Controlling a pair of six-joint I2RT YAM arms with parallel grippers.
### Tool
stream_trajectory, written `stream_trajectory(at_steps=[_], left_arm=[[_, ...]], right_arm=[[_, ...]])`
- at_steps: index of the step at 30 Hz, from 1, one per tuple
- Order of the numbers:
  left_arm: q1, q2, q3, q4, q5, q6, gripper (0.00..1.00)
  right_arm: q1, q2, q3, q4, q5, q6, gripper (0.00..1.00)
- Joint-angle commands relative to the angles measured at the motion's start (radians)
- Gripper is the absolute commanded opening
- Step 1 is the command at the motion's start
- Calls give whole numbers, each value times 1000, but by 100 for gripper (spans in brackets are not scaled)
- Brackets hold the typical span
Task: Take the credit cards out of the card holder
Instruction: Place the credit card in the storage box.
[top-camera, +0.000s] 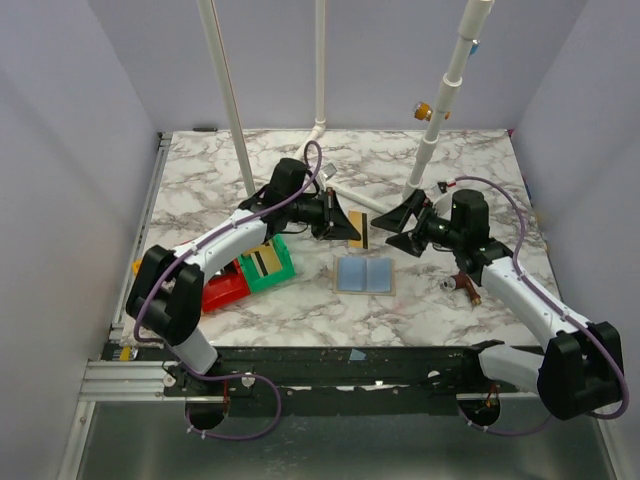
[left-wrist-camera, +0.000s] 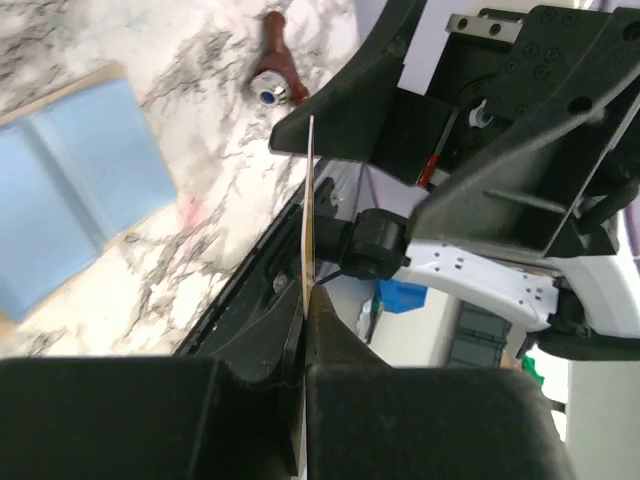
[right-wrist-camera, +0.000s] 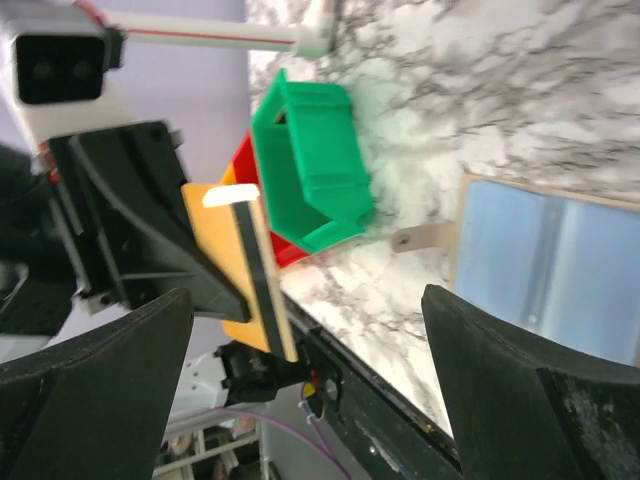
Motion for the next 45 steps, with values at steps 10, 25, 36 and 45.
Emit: stream_trajectory(at_steps=[10, 25, 36, 45], left_arm=[[15, -266, -52, -482, -558, 241, 0], [186, -425, -225, -637, -854, 260, 0], [249, -272, -188, -564, -873, 208, 0], [250, -156, -157, -482, -869, 214, 0]], right_arm=[[-6, -26, 44, -246, 223, -171, 100], [-6, -6, 16, -234, 240, -202, 100], [-6, -10, 4, -232, 240, -199, 100], [-6, -28, -1, -233, 232, -200, 100]])
